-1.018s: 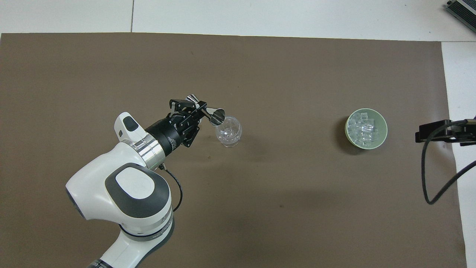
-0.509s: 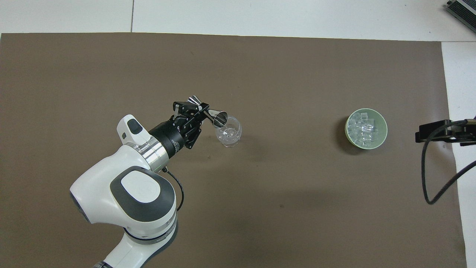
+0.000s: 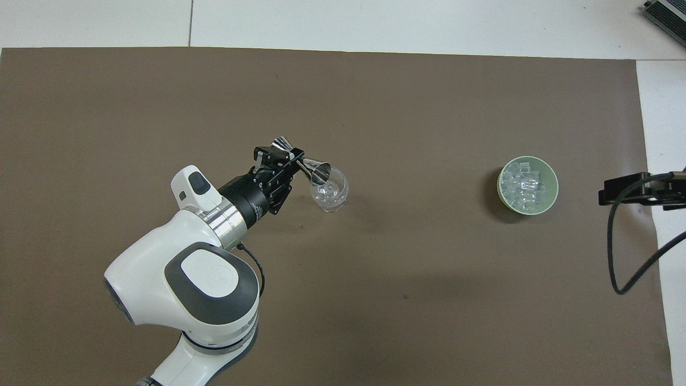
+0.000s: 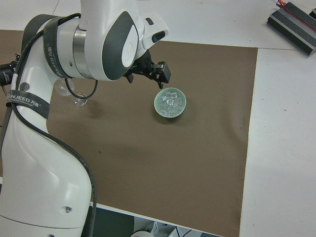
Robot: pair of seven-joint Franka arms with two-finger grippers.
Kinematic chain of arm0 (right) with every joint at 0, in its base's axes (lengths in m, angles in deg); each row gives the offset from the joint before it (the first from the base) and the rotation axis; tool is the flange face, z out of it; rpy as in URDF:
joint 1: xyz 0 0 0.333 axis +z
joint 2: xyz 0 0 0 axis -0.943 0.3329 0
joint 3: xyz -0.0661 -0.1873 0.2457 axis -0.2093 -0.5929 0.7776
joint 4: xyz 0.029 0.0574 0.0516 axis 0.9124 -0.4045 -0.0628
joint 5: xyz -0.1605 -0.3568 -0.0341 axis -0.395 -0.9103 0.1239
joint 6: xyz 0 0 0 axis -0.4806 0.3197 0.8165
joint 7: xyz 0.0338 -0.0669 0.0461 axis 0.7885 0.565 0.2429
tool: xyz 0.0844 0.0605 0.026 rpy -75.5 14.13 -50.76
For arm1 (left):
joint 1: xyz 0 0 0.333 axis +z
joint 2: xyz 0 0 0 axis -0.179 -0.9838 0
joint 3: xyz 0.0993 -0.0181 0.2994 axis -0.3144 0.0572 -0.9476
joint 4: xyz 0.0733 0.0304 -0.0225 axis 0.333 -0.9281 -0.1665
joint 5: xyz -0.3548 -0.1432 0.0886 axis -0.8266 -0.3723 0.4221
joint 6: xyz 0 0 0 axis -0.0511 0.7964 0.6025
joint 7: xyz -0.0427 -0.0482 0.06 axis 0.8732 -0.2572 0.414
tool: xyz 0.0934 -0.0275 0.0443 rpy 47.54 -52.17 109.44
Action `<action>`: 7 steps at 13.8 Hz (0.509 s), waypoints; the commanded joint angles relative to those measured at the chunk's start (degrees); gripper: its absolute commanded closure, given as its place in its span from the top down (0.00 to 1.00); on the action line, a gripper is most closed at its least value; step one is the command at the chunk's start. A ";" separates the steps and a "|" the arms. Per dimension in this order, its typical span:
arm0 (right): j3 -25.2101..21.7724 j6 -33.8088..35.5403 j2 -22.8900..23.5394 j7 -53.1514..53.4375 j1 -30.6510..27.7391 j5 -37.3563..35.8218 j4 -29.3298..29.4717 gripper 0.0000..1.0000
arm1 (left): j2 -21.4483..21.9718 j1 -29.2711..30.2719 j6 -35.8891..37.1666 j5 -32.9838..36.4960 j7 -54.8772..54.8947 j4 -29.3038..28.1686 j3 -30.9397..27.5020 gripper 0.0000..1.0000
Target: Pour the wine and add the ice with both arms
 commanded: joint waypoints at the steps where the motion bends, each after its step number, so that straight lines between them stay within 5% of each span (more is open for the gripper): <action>1: 0.13 -0.44 -1.38 -0.79 -0.26 0.95 -1.54 1.00 | -0.30 -1.21 -1.53 1.58 0.43 0.85 -0.70 0.00; 7: 0.13 -0.44 -1.38 -0.79 -0.26 0.95 -1.54 1.00 | -0.38 -1.21 -1.53 4.58 0.95 0.85 -0.78 0.00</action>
